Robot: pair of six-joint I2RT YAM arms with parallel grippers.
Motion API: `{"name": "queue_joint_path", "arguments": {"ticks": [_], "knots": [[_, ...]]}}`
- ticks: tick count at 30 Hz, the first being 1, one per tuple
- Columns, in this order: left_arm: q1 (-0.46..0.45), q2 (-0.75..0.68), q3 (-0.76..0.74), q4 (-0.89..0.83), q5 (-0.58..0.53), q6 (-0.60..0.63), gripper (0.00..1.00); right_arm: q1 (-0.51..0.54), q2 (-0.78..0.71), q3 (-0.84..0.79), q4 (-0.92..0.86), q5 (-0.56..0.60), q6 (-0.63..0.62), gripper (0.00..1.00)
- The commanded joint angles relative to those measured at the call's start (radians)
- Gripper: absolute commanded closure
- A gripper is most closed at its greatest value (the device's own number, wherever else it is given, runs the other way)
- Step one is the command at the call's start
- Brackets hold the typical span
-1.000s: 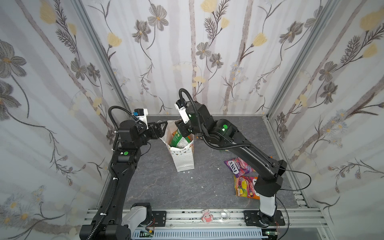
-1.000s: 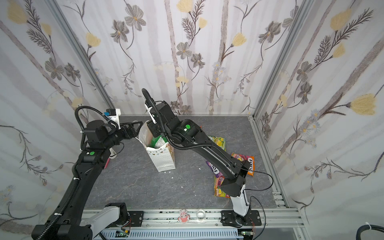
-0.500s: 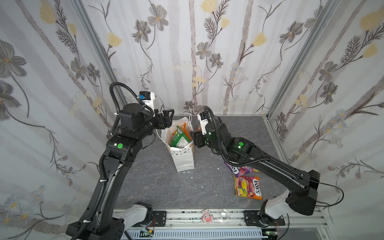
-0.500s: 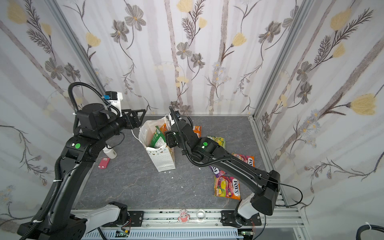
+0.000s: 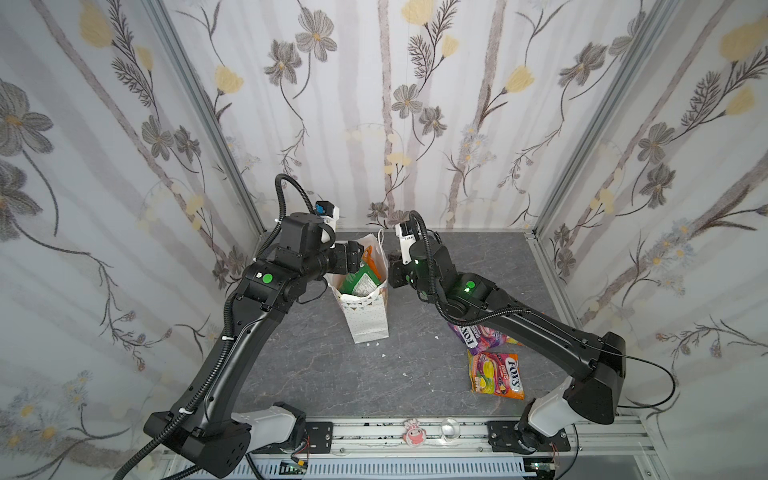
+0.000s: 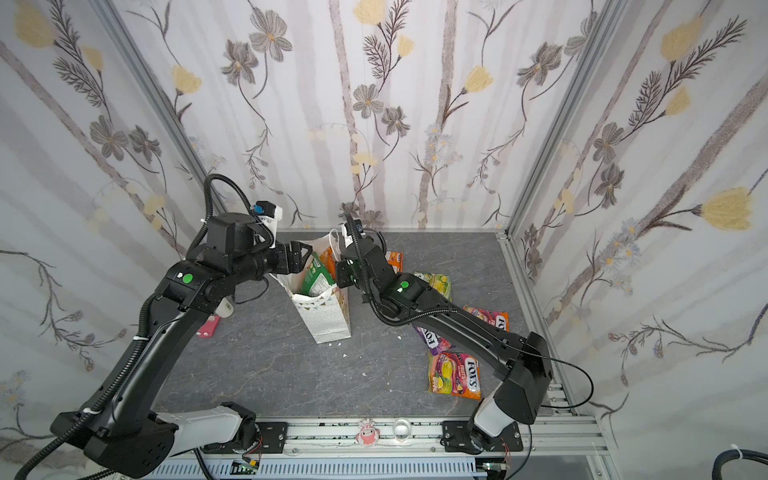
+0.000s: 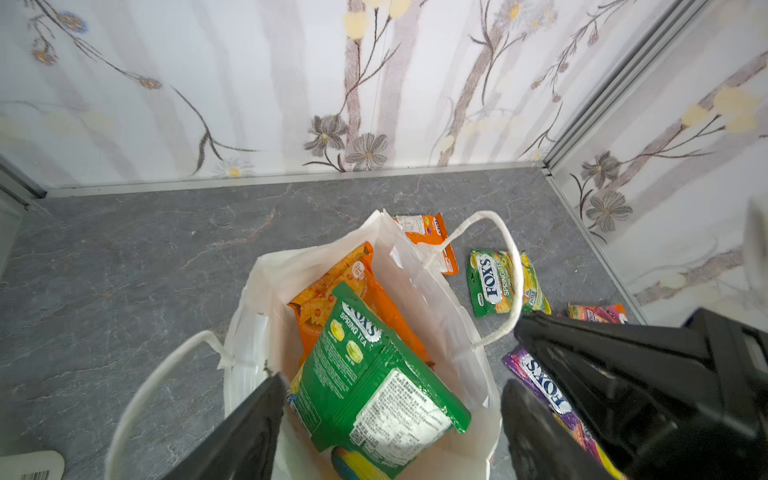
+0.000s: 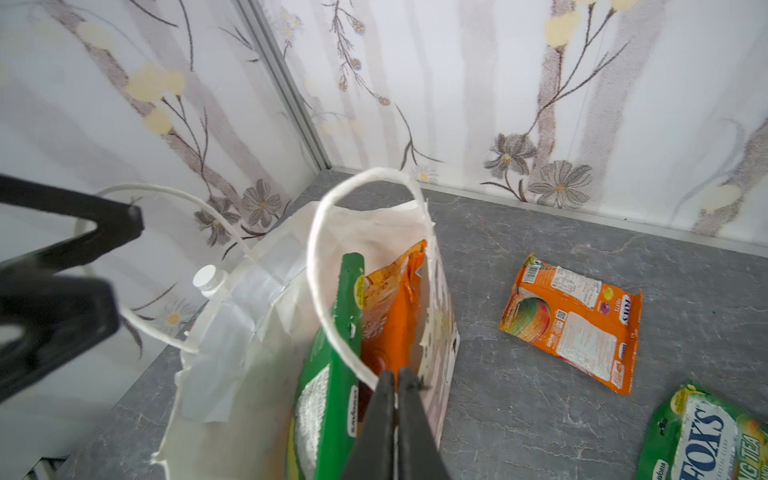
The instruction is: Place the snacks into the paper bag
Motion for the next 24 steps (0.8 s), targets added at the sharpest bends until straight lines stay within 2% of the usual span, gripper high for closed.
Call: {"name": "queue_joint_path", "arguments": {"ticks": [1, 9, 12, 17, 24], "knots": [[-0.030, 0.039, 0.029, -0.060, -0.039, 0.023, 0.20, -0.013, -0.047, -0.056, 0.116, -0.051, 0.024, 1.00], [-0.100, 0.122, 0.011, -0.090, -0.052, 0.027, 0.29, -0.029, -0.096, -0.136, 0.180, -0.095, 0.037, 1.00], [-0.100, 0.135, -0.007, -0.081, -0.064, 0.039, 0.40, -0.030, -0.099, -0.146, 0.188, -0.109, 0.038, 1.00], [-0.085, 0.133, -0.019, -0.082, -0.114, 0.047, 0.40, -0.031, -0.119, -0.172, 0.210, -0.119, 0.040, 1.00], [-0.074, 0.197, -0.043, -0.073, -0.072, 0.049, 0.40, -0.032, -0.153, -0.208, 0.227, -0.121, 0.040, 1.00]]}}
